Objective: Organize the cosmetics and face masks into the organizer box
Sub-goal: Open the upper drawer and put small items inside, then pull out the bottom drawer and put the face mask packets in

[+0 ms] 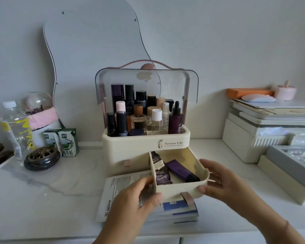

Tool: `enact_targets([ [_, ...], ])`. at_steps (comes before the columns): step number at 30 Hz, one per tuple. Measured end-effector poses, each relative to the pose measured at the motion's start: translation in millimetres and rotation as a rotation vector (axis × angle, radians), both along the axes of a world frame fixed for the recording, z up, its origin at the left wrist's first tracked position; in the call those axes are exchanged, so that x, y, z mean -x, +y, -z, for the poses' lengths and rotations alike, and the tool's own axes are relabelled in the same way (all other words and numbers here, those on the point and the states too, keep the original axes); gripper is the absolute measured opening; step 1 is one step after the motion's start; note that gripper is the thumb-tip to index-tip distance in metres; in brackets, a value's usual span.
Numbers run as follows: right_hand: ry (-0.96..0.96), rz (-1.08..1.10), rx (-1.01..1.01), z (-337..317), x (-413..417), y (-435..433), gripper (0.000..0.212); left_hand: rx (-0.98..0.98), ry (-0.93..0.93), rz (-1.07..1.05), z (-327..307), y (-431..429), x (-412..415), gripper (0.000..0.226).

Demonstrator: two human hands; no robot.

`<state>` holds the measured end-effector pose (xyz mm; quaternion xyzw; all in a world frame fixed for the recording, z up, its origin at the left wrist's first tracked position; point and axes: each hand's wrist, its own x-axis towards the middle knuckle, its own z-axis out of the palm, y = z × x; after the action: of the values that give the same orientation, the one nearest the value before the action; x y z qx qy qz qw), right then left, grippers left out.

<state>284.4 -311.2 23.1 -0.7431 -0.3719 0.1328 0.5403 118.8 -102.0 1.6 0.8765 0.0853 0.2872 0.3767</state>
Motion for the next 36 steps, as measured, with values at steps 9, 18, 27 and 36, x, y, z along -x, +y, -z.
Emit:
enact_targets([
  [9,-0.174,0.257,0.062,-15,-22,42,0.047,-0.247,0.137,-0.356,-21,20,-39,0.019],
  [18,-0.172,0.456,0.005,1,-36,70,0.041,-0.436,0.148,-0.575,-21,26,-65,0.032],
  [27,-0.117,0.488,0.042,11,-29,79,0.038,-0.4,0.123,-0.552,-21,31,-61,0.035],
  [36,0.011,0.351,0.122,14,17,59,0.039,0.233,-0.018,-0.512,9,69,9,0.034],
])
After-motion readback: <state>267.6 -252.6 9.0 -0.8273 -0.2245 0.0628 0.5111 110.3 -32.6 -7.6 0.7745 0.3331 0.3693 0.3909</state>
